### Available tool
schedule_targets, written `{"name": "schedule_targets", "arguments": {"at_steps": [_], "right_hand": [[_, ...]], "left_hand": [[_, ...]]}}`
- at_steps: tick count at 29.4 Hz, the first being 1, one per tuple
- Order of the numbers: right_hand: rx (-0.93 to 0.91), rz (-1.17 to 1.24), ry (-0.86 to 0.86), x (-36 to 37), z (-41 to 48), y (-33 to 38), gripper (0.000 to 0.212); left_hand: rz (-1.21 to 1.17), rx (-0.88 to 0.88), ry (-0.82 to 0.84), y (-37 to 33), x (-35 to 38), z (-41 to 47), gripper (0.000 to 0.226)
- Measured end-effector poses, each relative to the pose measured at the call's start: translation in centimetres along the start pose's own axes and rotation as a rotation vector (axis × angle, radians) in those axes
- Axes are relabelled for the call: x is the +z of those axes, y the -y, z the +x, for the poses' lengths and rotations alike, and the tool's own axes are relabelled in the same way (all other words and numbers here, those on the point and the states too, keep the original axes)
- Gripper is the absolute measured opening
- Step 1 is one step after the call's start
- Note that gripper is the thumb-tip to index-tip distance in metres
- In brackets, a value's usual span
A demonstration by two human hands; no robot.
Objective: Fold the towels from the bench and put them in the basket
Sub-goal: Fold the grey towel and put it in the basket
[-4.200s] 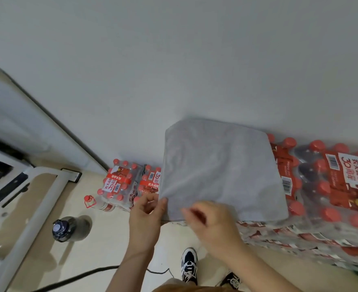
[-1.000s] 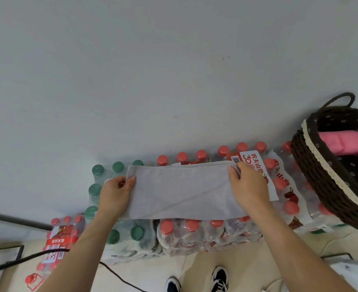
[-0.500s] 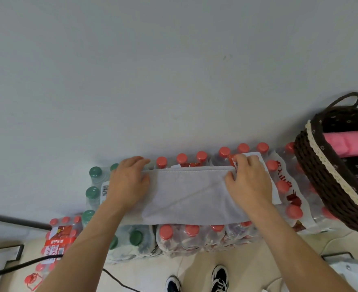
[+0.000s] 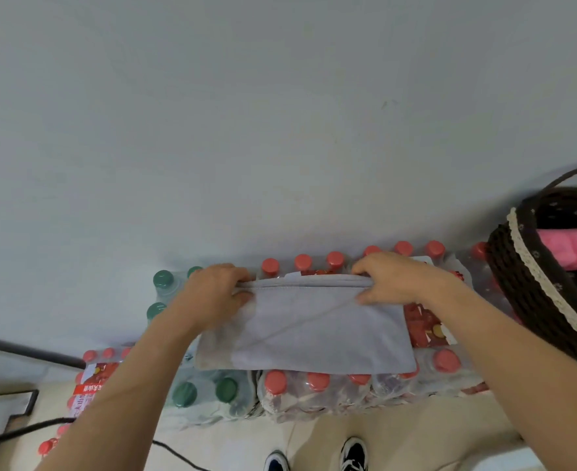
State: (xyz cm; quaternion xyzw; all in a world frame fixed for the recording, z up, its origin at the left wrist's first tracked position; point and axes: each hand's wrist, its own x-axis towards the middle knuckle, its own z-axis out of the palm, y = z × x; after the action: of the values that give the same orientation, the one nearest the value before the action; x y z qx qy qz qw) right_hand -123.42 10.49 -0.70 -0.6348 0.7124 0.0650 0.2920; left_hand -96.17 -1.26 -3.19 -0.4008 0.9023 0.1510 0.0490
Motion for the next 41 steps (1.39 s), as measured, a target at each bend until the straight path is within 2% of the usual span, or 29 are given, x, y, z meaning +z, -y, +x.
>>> {"name": "schedule_targets", "arguments": {"at_steps": [2, 4, 5, 7, 8, 10, 13, 16, 18, 21, 24, 27, 29, 30, 33, 34, 36, 38, 41], "right_hand": [[-0.018, 0.016, -0.058, -1.5, -0.8, 0.1, 0.022], [-0.027, 0.017, -0.239, -2.9, -1.8, 0.2, 0.008], [-0.022, 0.0, -0.371, -3.5, -2.4, 0.2, 0.008], [-0.018, -0.051, -0.633, -3.9, -4.0, 0.0, 0.018], [-0.038, -0.075, -0.739, -3.6, -4.9, 0.0, 0.024], [-0.085, -0.102, -0.822, -1.6, -6.3, 0.0, 0.035], [-0.115, -0.154, -0.759, 3.8, -6.6, 0.1, 0.042], [-0.134, -0.181, -0.629, 9.4, -6.4, 0.0, 0.044], [-0.115, -0.173, -0.597, 11.5, -6.7, -0.5, 0.042], [-0.083, -0.158, -0.598, 11.8, -7.5, -1.2, 0.034], [-0.027, -0.049, -0.616, 11.3, -8.2, -1.3, 0.026], [0.095, 0.17, -0.635, 11.0, -7.9, 0.5, 0.014], [0.154, 0.246, -0.608, 10.9, -7.2, 2.1, 0.03], [0.166, 0.214, -0.599, 10.8, -6.9, 3.0, 0.038], [0.146, 0.049, -0.595, 10.7, -5.6, 6.1, 0.051], [0.134, 0.03, -0.597, 10.6, -5.0, 7.2, 0.051], [0.081, 0.018, -0.602, 10.5, -3.7, 9.0, 0.055], [0.042, 0.006, -0.523, 10.8, -2.5, 9.8, 0.064], [0.048, -0.041, -0.405, 12.5, -1.6, 8.9, 0.067]], "left_hand": [[-0.134, -0.03, -0.077, 0.1, -1.5, -0.9, 0.011], [-0.172, 0.038, -0.299, 0.2, -3.2, -2.0, 0.013], [-0.158, 0.095, -0.437, 0.1, -4.1, -2.7, 0.017], [-0.103, 0.192, -0.674, -0.1, -5.4, -4.2, 0.021], [-0.073, 0.218, -0.742, -0.1, -5.5, -5.0, 0.02], [-0.009, 0.237, -0.788, 0.3, -4.3, -6.3, 0.015], [0.025, 0.262, -0.643, 1.5, 0.0, -8.1, 0.025], [0.025, 0.271, -0.46, 2.2, 4.3, -10.5, 0.023], [0.026, 0.229, -0.378, 2.5, 5.9, -11.9, 0.027], [-0.01, 0.121, -0.266, 3.1, 6.3, -13.2, 0.043], [-0.051, 0.06, -0.177, 3.7, 6.3, -14.0, 0.051], [-0.08, 0.036, -0.094, 3.2, 5.2, -14.2, 0.059], [-0.096, -0.01, 0.044, 3.0, 4.1, -14.0, 0.053], [-0.123, -0.022, 0.054, 2.7, 3.6, -13.8, 0.047], [-0.208, -0.044, -0.298, 2.1, 3.7, -12.6, 0.04], [-0.19, -0.073, -0.361, 2.1, 4.1, -11.7, 0.042], [-0.129, -0.16, -0.336, 2.1, 5.1, -9.9, 0.049], [-0.08, -0.285, -0.265, 2.2, 5.5, -8.7, 0.052], [-0.122, -0.437, -0.255, 3.2, 5.4, -8.2, 0.052]]}}
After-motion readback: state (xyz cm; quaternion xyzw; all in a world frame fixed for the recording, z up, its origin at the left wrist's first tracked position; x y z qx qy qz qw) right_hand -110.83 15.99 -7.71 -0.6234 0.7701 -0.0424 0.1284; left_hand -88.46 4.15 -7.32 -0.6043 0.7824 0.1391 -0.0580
